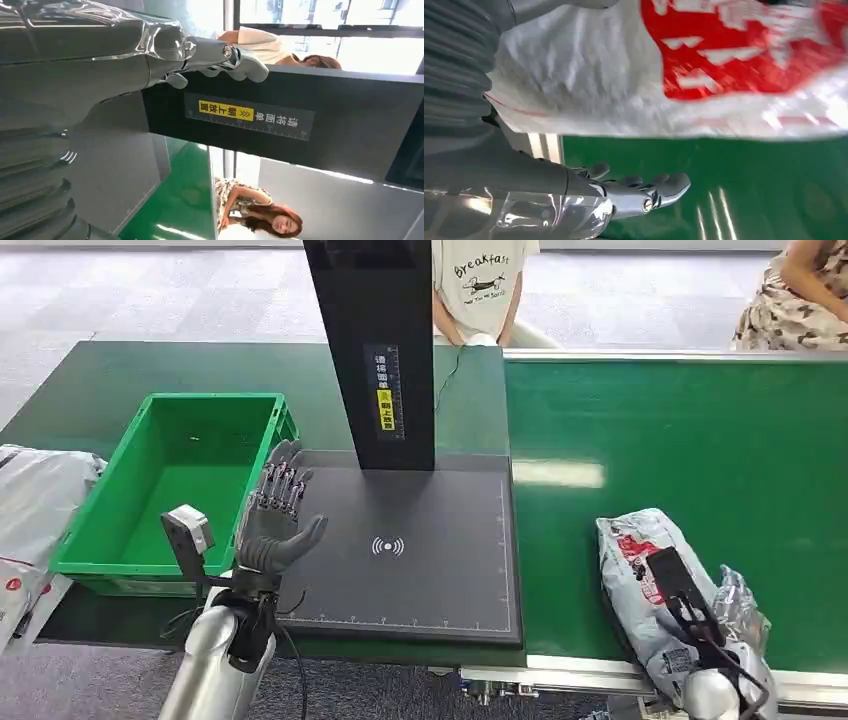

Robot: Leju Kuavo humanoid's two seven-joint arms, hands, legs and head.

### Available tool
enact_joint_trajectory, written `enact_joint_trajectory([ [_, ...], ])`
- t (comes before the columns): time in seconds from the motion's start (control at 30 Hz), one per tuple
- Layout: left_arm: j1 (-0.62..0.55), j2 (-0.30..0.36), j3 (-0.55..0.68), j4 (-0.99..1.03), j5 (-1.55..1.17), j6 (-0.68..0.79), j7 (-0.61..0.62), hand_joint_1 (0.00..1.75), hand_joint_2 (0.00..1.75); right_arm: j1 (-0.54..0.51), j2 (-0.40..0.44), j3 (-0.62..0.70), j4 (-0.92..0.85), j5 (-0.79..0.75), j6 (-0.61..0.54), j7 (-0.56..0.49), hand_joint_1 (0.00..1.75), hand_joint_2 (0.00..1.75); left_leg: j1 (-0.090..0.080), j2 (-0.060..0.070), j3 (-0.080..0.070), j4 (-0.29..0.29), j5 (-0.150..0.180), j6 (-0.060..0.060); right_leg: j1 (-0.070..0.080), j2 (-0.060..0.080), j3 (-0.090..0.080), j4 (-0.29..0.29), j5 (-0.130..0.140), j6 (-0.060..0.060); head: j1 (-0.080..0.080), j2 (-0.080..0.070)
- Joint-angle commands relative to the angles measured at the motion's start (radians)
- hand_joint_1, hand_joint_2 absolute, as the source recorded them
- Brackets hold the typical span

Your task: Moved the parcel from conveyor to table for the left to box.

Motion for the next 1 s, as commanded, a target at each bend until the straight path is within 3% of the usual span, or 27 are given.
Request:
enact_joint_trajectory([
  [0.03,-0.027,-0.004,0.023,0.048,-0.011,-0.014,0.012,0.00,1.75,-0.119,-0.030,-0.011,0.377,0.026,0.146,-0.003,0.00,1.75,0.001,0.001,0.005,-0.002,0.000,0.000,0.001,0.002,0.005,-0.004,0.001,0.000,-0.001,0.000],
  [0.2,-0.031,0.006,0.018,0.074,-0.018,-0.018,0.012,0.00,1.75,-0.139,-0.032,-0.006,0.482,-0.019,0.174,-0.071,0.03,1.75,0.001,0.002,0.011,-0.007,0.001,0.001,0.002,0.002,0.012,-0.009,0.002,0.000,0.000,0.000],
  [0.23,-0.031,0.006,0.018,0.074,-0.018,-0.018,0.012,0.00,1.75,-0.139,-0.032,-0.006,0.482,-0.019,0.174,-0.071,1.75,1.75,0.002,0.001,0.011,-0.007,0.001,0.001,0.002,0.001,0.012,-0.009,0.002,0.000,0.000,0.000],
  [0.53,-0.001,0.008,0.036,0.023,-0.020,-0.014,0.009,0.00,1.75,-0.166,-0.001,-0.005,0.359,-0.030,0.024,-0.100,1.75,1.75,0.001,0.007,0.012,-0.001,-0.002,0.001,0.002,0.007,0.011,-0.004,0.002,0.000,0.000,0.000],
  [0.67,0.016,0.008,0.037,0.016,-0.021,-0.006,0.006,0.00,1.75,-0.154,0.022,-0.004,0.245,-0.054,-0.054,-0.159,1.75,1.75,0.000,0.007,0.011,-0.001,-0.001,0.003,0.001,0.006,0.011,-0.003,0.002,0.000,0.000,0.000],
  [0.8,0.027,0.007,0.039,0.016,-0.018,0.009,-0.009,0.00,1.75,-0.146,0.049,-0.012,0.144,-0.139,-0.140,-0.301,1.75,1.75,0.000,0.007,0.011,-0.001,-0.001,0.003,0.001,0.006,0.011,-0.003,0.001,-0.001,0.000,0.000],
  [0.83,0.031,0.006,0.037,0.018,-0.015,0.014,-0.023,0.00,1.75,-0.146,0.058,-0.013,0.095,-0.183,-0.197,-0.392,1.75,1.75,0.000,0.007,0.012,-0.002,-0.002,0.003,0.001,0.006,0.012,-0.004,0.001,-0.001,0.000,0.000],
  [0.93,0.033,0.003,0.030,0.019,-0.007,0.025,-0.050,0.00,1.75,-0.154,0.068,-0.004,-0.006,-0.271,-0.282,-0.528,1.75,1.75,0.000,0.006,0.010,0.000,-0.002,0.003,0.000,0.006,0.009,-0.002,0.001,-0.001,0.000,0.000],
  [1.0,0.024,0.000,0.025,0.025,0.001,0.031,-0.061,0.00,1.75,-0.179,0.070,0.011,-0.052,-0.295,-0.309,-0.571,1.75,1.75,0.000,0.006,0.009,-0.001,-0.001,0.003,0.000,0.005,0.008,-0.001,0.001,-0.001,-0.001,0.000],
])
